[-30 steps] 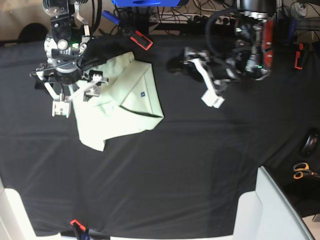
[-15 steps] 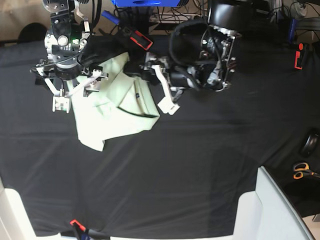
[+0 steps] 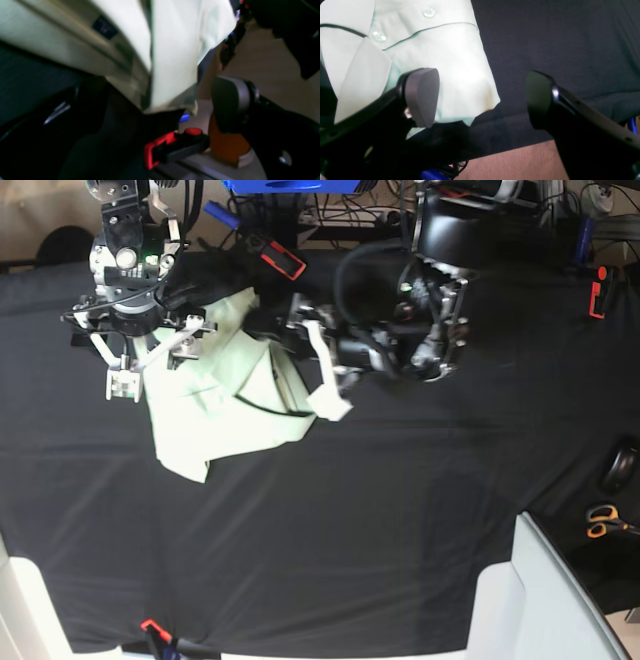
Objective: Fold the T-shirt properly
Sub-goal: 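Move the left gripper to the shirt's folded edge beside the right gripper, then grasp the folded shirt edge with the left gripper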
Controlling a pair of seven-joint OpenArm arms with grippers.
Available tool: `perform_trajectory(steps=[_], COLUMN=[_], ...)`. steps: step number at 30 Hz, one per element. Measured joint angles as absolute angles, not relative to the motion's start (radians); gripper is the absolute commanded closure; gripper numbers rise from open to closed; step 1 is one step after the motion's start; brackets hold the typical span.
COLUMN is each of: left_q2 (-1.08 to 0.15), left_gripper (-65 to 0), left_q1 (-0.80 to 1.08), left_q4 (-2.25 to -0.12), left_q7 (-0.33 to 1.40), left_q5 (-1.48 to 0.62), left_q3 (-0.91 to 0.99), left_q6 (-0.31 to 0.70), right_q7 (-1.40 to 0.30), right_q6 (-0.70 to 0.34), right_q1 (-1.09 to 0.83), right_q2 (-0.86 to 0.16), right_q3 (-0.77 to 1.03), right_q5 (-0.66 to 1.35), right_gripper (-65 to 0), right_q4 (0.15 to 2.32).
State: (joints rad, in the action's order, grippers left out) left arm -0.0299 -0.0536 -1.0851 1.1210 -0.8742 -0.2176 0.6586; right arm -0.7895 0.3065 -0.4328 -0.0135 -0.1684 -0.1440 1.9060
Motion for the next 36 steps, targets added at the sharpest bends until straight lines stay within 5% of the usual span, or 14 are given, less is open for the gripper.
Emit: perform_trajectory(steps=[7,15,27,36], left_q2=[-0.089,-0.038,0.009,0.047], left_gripper=[-65.0,-65.0,-65.0,-65.0], left_q1=[0.014,-0.054,-0.131,-0.161], left_q4=[-1.168,-1.001,-0.938,-0.918], left_q7=[1.119,1.102,1.058,1.095], left_q5=[-0.893,-0.942,-0.899,-0.877], left_q3=[-0.037,0.014,-0.249,-0.270], left_q6=[0.602,0.617,0.603,0.596], right_q7=[-0.790,-0.790,-0.790,-0.789], right_q6=[0.305,0.306,0.304,0.304], right_q1=[-0.433,-0.432,-0.440,-0.440], right_q2=[-0.014,-0.014,-0.014,-0.014], right_q3=[-0.168,-0.175,-0.170,-0.170], right_q5=[-0.144,-0.144,-0.144,-0.144], right_gripper=[-50.1,-50.1,-50.1,-50.1], right_q4=[1.906,1.906,1.906,1.906])
